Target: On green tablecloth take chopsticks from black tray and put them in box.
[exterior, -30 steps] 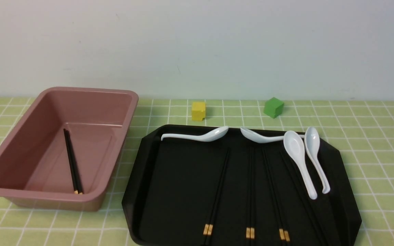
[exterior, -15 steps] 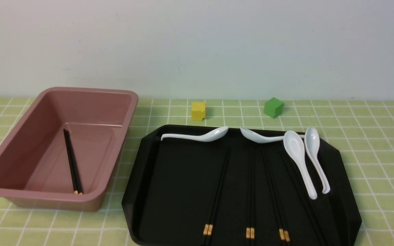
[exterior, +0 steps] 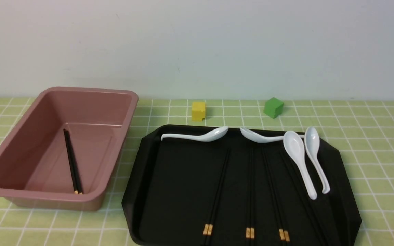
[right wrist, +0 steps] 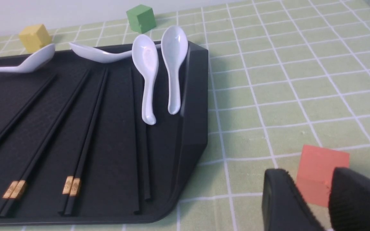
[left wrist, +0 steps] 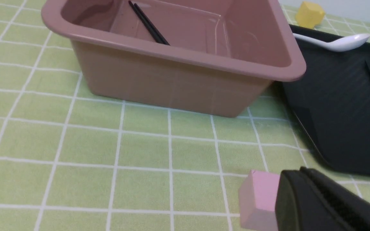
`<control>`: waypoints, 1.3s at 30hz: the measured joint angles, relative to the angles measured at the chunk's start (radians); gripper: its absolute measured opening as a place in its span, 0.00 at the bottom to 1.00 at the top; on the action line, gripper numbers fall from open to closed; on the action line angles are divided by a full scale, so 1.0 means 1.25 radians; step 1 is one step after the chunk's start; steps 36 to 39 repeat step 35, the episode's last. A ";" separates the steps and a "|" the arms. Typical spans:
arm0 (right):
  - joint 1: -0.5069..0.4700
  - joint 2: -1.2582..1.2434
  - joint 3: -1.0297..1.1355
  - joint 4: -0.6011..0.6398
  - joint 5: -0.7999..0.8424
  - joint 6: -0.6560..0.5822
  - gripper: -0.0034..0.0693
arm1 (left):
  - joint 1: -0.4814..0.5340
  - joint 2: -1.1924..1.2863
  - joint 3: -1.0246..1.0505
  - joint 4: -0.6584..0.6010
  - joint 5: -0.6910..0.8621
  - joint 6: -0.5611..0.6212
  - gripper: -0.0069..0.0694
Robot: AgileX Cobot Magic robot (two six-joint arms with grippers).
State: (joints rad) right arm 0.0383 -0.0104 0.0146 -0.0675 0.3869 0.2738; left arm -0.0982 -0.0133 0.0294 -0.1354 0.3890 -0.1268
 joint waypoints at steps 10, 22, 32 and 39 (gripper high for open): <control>0.000 0.000 0.000 0.000 0.000 0.000 0.38 | 0.000 0.000 0.000 0.000 -0.003 0.000 0.10; 0.000 0.000 0.000 0.000 0.000 0.000 0.38 | 0.000 0.000 0.000 0.001 -0.003 0.000 0.11; 0.000 0.000 0.000 0.000 0.000 0.000 0.38 | 0.000 0.000 0.000 0.001 -0.003 0.000 0.12; 0.000 0.000 0.000 0.000 0.000 0.000 0.38 | 0.000 0.000 0.000 0.001 -0.003 0.000 0.12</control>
